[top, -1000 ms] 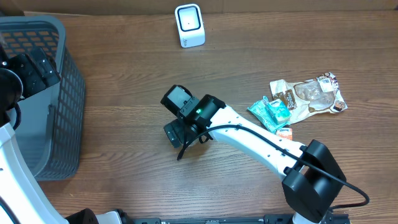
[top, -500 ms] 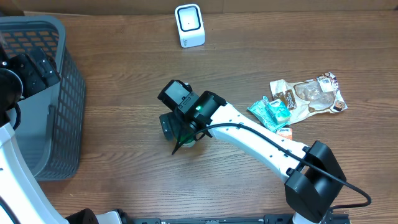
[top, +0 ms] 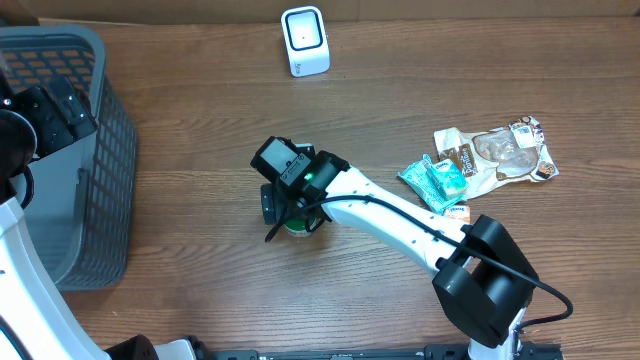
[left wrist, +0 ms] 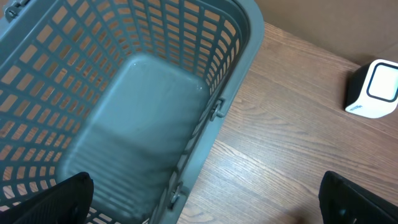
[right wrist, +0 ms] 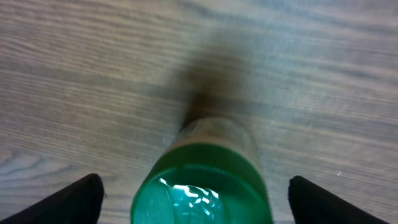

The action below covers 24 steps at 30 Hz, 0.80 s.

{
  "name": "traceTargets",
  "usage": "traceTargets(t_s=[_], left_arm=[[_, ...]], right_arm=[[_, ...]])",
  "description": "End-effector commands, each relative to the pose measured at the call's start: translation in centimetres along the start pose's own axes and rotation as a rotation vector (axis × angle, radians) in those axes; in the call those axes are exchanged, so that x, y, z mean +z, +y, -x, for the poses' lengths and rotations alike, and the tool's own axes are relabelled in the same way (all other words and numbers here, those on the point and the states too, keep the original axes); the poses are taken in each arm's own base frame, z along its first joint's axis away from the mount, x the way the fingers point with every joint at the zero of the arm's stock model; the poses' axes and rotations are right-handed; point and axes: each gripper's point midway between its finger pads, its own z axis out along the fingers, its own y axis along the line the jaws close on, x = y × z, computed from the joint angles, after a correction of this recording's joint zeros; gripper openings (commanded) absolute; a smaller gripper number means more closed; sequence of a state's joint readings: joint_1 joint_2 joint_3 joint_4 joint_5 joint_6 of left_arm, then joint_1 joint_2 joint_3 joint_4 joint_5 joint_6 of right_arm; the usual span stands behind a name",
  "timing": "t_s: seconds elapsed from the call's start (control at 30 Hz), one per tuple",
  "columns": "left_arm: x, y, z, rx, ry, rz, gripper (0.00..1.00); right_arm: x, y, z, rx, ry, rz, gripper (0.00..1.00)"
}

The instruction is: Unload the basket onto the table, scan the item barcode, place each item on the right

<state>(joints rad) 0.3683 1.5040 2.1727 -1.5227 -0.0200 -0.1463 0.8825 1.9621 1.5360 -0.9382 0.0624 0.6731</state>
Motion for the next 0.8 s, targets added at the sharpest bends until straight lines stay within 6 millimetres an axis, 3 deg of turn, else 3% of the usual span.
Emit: traceTargets(t_s=[0.0,0.23,0.43,0.77], left_arm=[[-0.1,0.2,0.3,0.012,-0.01,0.008,0.99],[-0.1,0.2,0.3,0.012,-0.01,0.008,1.0],[-0.1,0.2,0.3,0.012,-0.01,0.008,0.99],[-0.1,0.2,0.3,0.012,-0.01,0.008,1.0]], right_arm=[[0.3,0.4,-1.0,0.0,0.024,0.003,0.87],[1.1,-1.0,-2.4,-0.009,0.069,-0.041,0.73],[1.0,-1.1,-2.3,-0.124,0.072,-0.04,0.77],[0.4,-0.2,-1.3,-0.896,0.043,0.002,0.8]])
